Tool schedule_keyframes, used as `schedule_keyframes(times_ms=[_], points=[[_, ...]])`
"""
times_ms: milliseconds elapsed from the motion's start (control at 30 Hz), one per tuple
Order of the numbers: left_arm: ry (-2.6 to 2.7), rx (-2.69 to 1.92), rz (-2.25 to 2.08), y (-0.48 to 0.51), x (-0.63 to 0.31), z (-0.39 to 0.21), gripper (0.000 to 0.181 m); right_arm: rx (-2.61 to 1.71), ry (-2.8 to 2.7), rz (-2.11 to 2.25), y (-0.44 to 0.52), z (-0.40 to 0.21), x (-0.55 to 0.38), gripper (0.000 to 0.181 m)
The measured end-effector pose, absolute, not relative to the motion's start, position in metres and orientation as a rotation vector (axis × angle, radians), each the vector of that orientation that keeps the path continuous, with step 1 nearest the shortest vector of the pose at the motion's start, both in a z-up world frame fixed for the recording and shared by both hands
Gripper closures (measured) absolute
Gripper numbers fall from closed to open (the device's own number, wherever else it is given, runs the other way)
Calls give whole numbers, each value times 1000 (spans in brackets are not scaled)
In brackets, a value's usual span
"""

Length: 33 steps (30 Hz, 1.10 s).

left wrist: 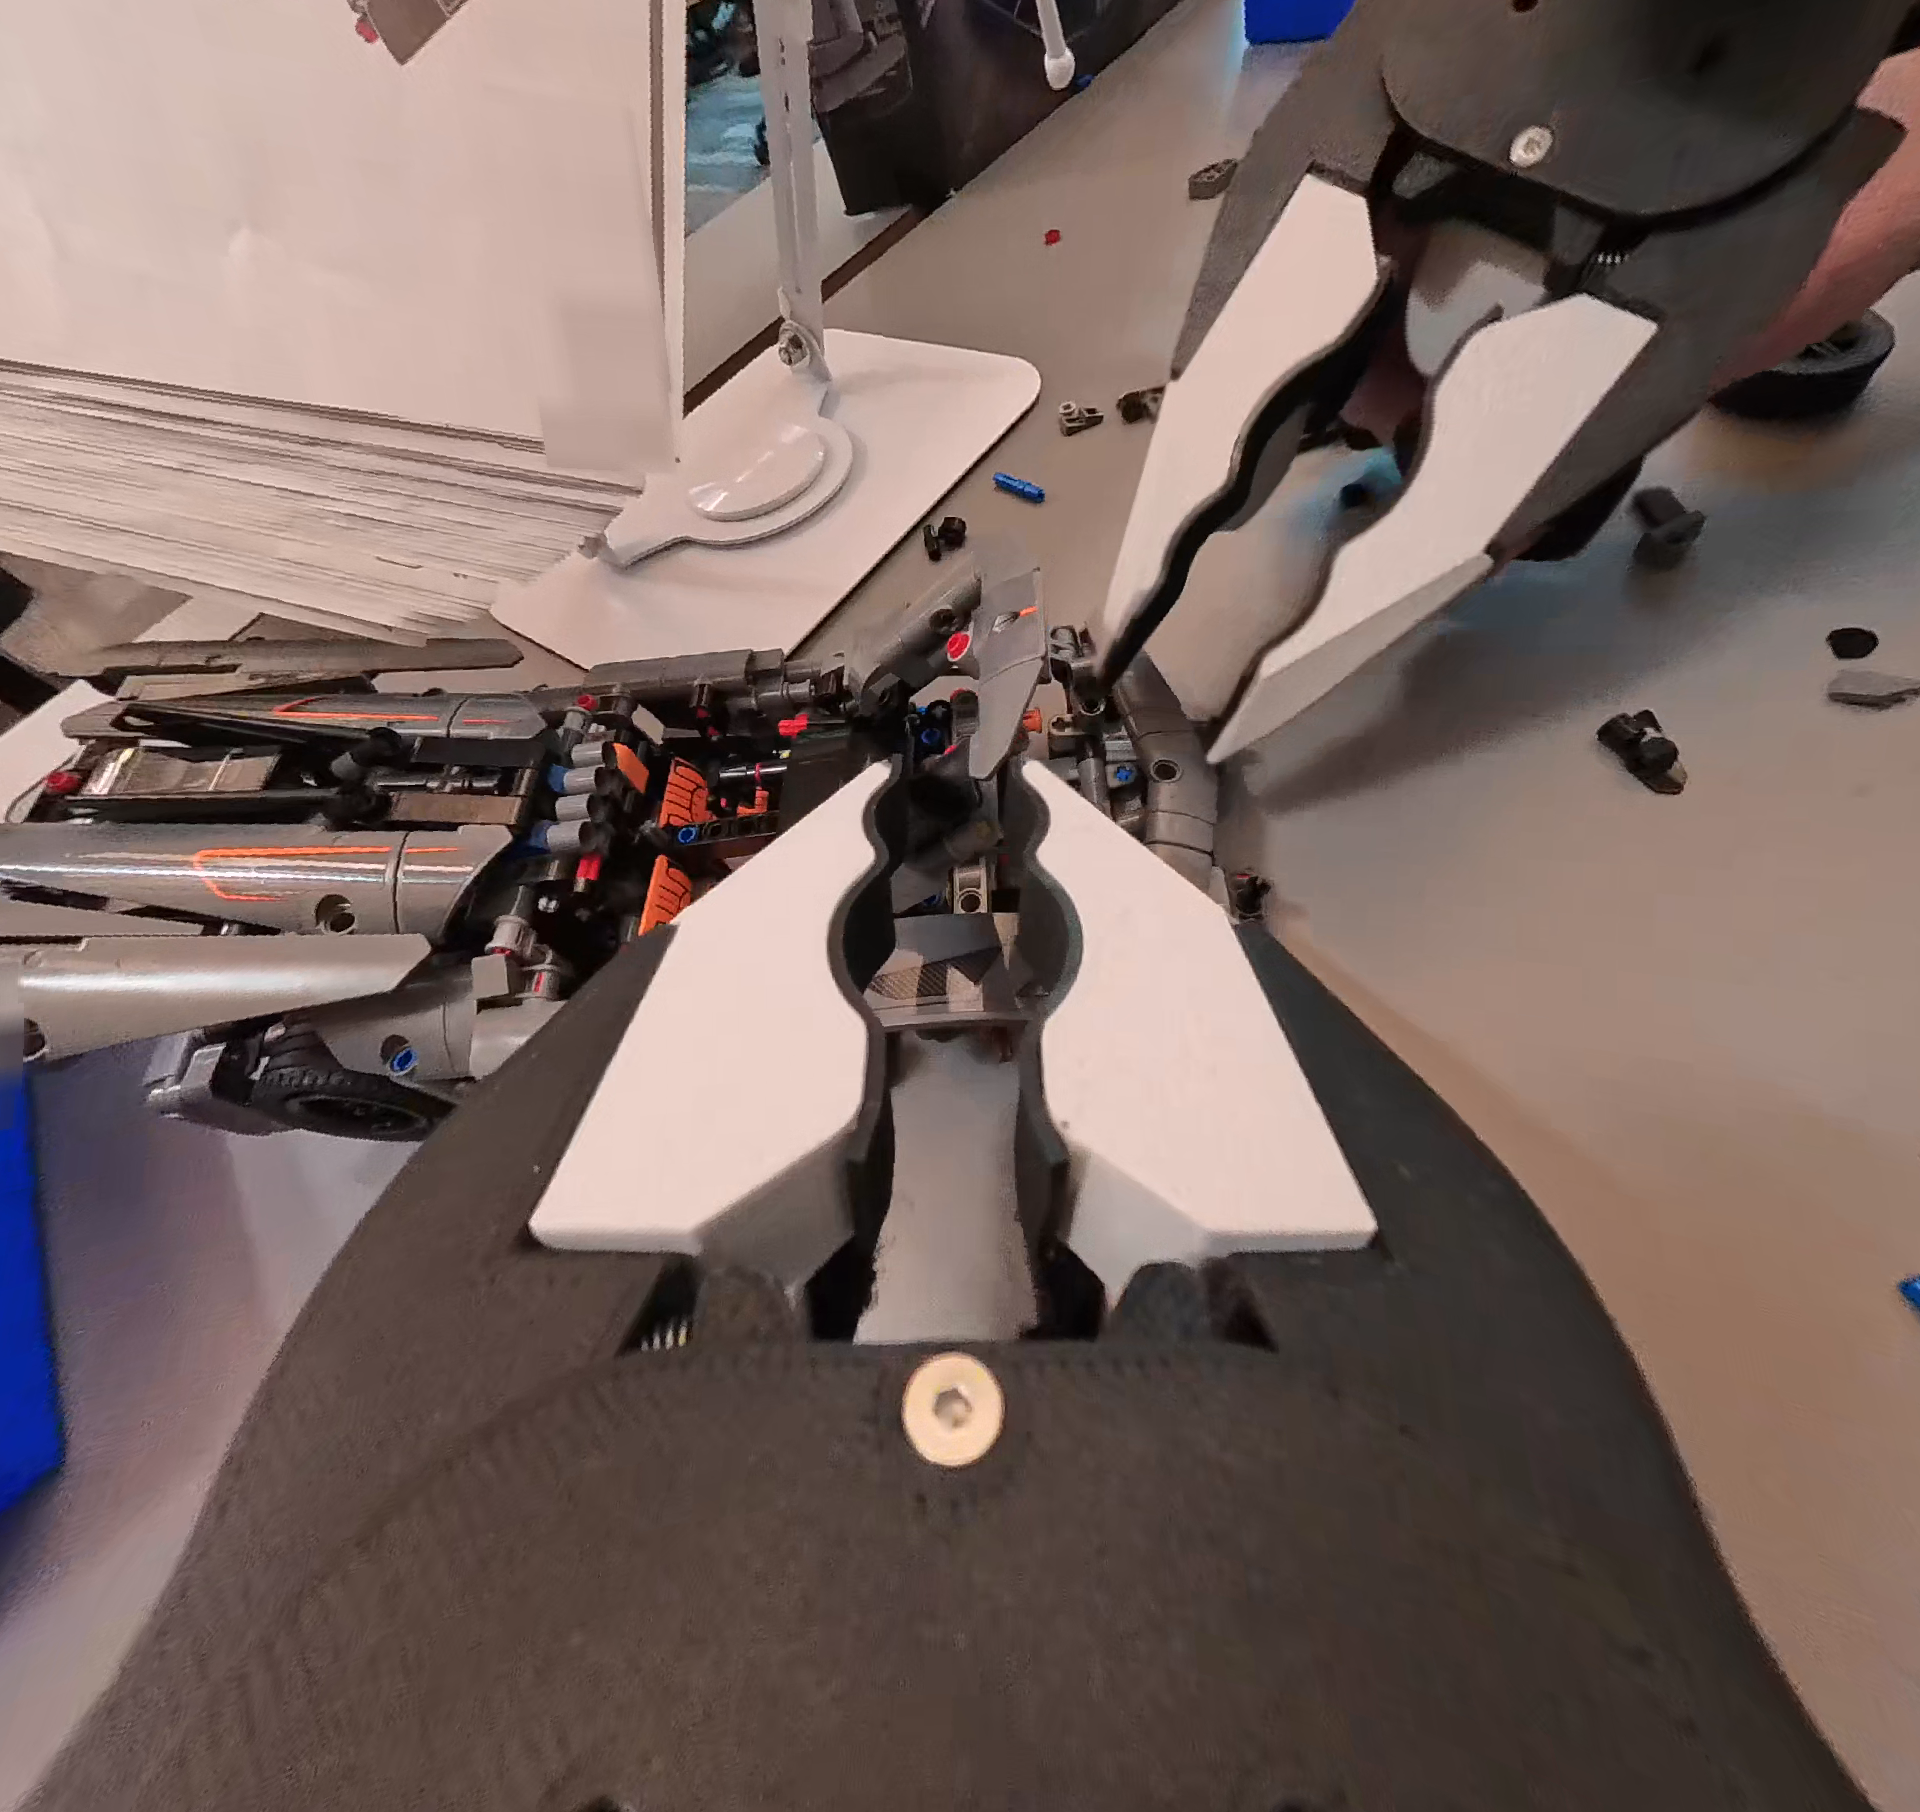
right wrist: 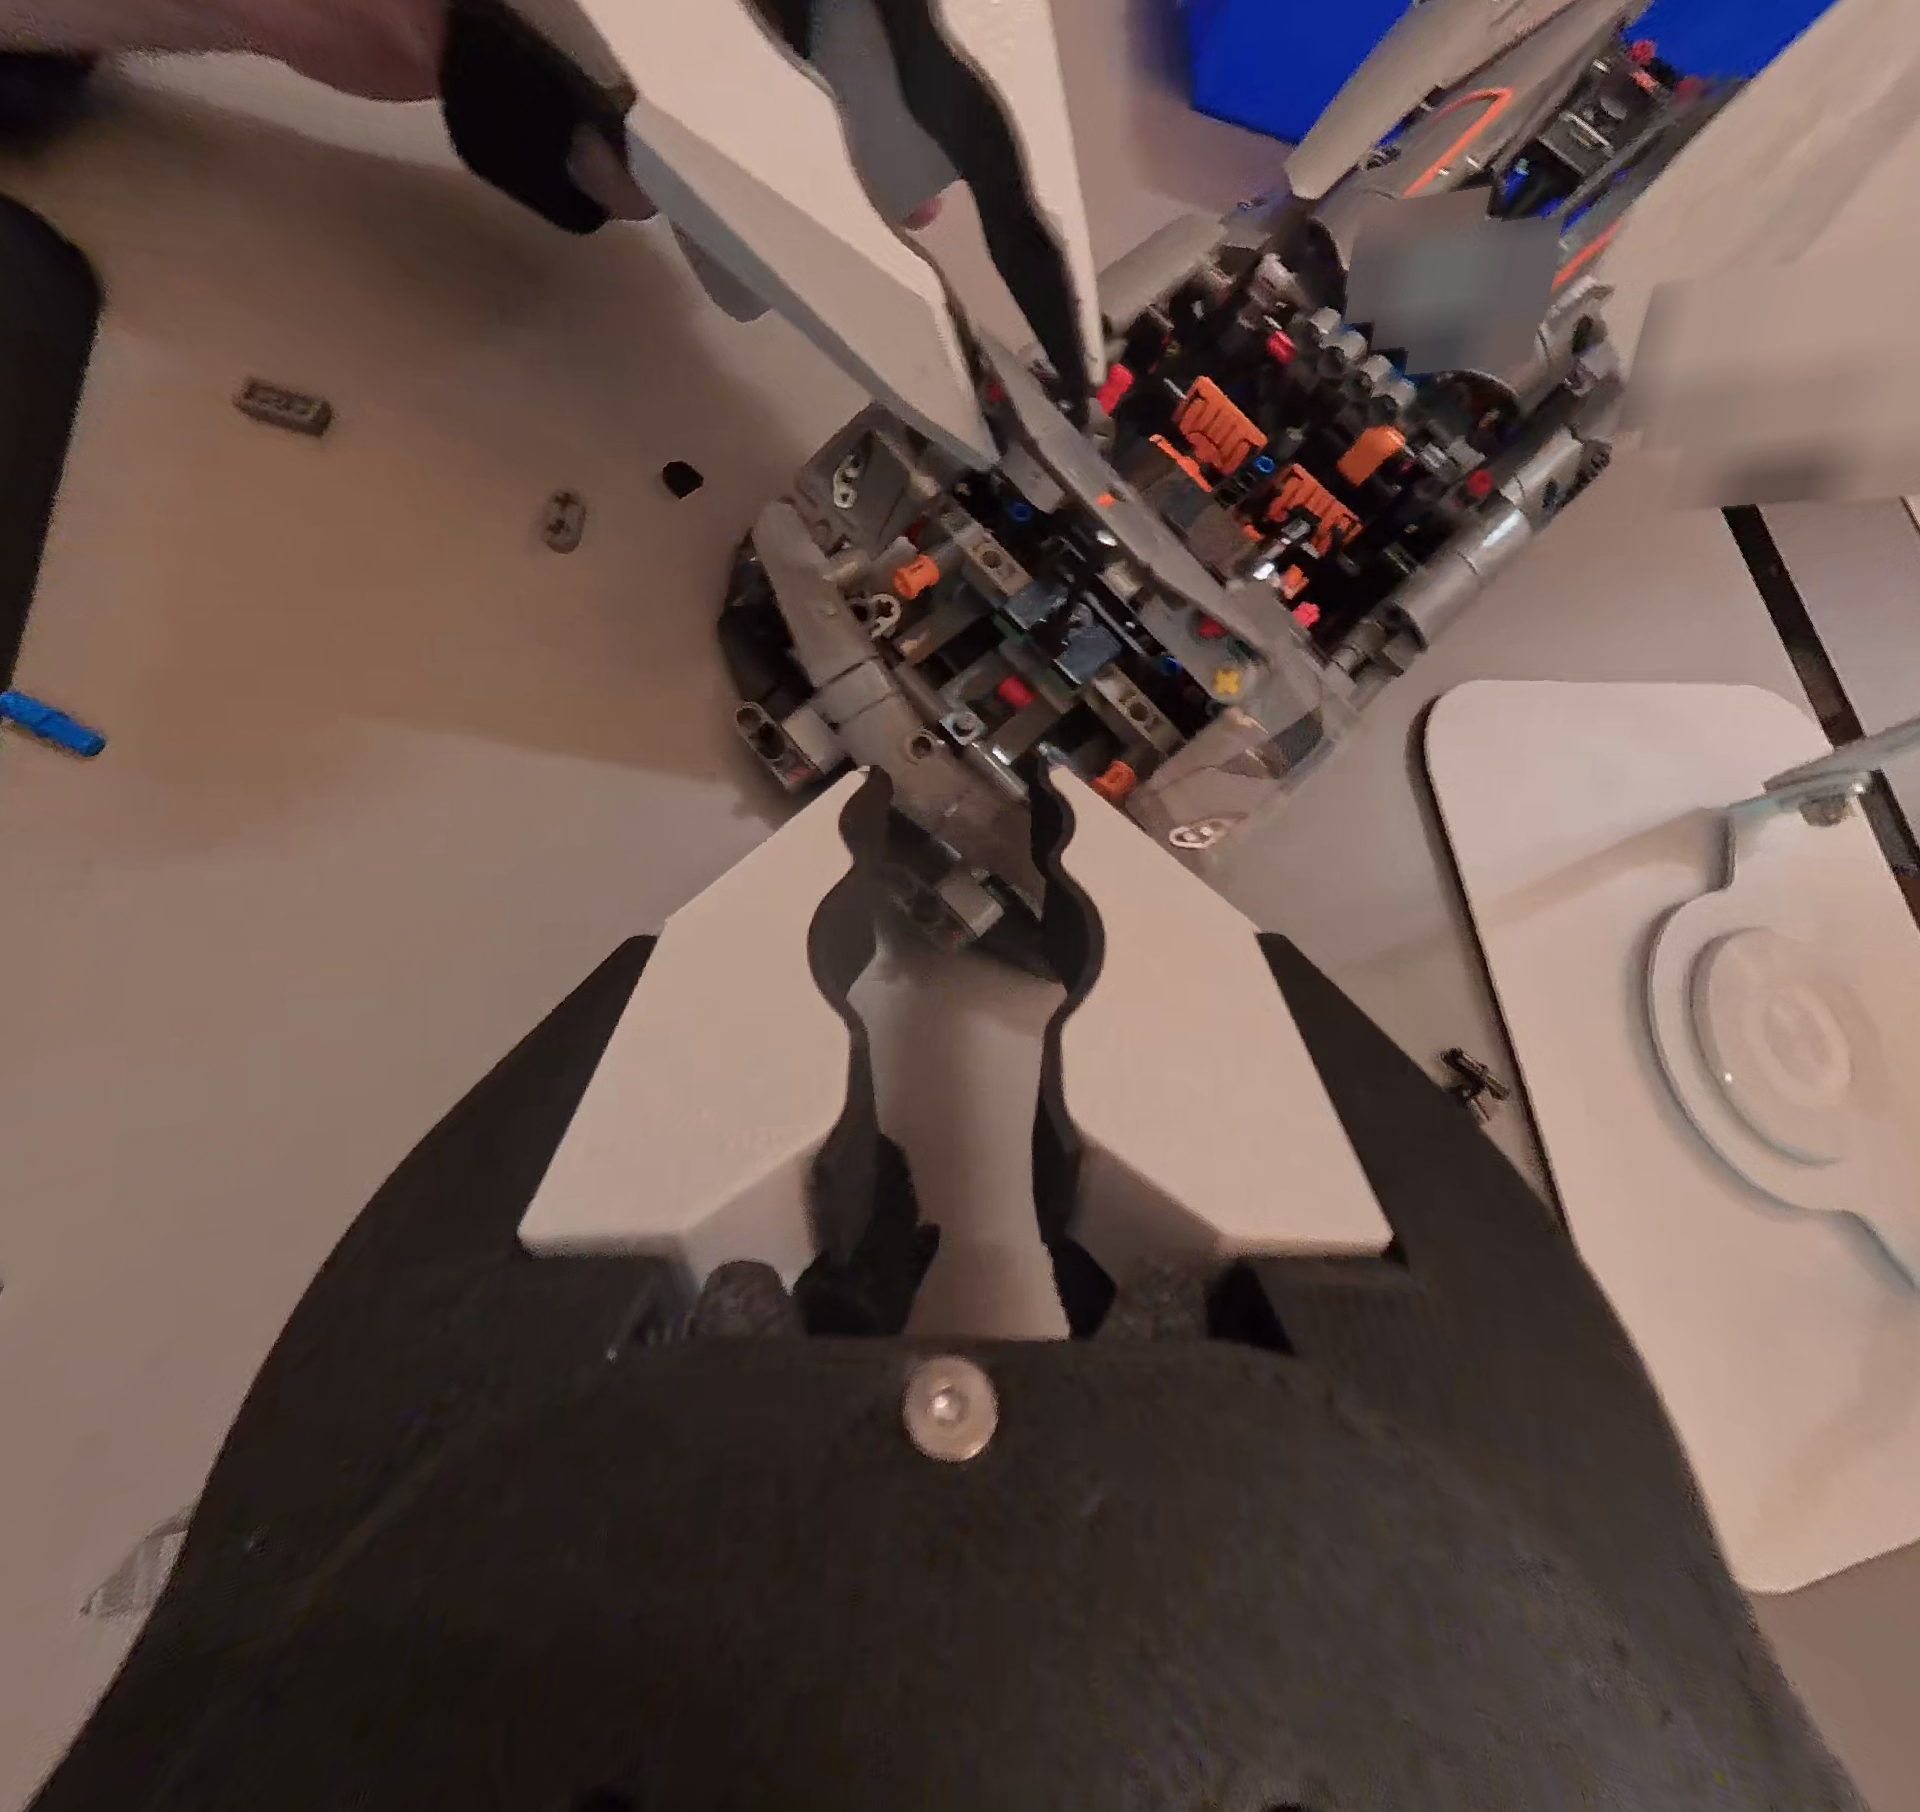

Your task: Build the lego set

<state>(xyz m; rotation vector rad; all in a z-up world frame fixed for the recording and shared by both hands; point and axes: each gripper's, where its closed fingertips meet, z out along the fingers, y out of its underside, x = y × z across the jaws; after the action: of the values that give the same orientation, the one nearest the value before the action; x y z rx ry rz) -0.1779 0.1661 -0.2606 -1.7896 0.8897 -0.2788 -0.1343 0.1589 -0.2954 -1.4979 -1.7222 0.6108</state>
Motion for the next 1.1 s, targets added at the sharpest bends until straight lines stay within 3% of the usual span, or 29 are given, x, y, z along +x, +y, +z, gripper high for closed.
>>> schedule_keyframes(times_ms=[300,467,600,867,1100], points=[[849,-1838,-447,152,-192,-266,148,-1265,-1864,424,133,-298,-149,161],[891,-1858,-457,145,-201,-271,149,-1248,-1897,380,134,-298,-167,157],[959,-1878,-465,138,-193,-282,149,-1265,-1961,411,136,-308,-168,168],[1069,-1865,-371,133,-186,-291,149,-1311,-1945,512,135,-307,-167,168],[1157,-1789,-235,129,-176,-289,140,-1377,-1918,593,137,-303,-166,168]])
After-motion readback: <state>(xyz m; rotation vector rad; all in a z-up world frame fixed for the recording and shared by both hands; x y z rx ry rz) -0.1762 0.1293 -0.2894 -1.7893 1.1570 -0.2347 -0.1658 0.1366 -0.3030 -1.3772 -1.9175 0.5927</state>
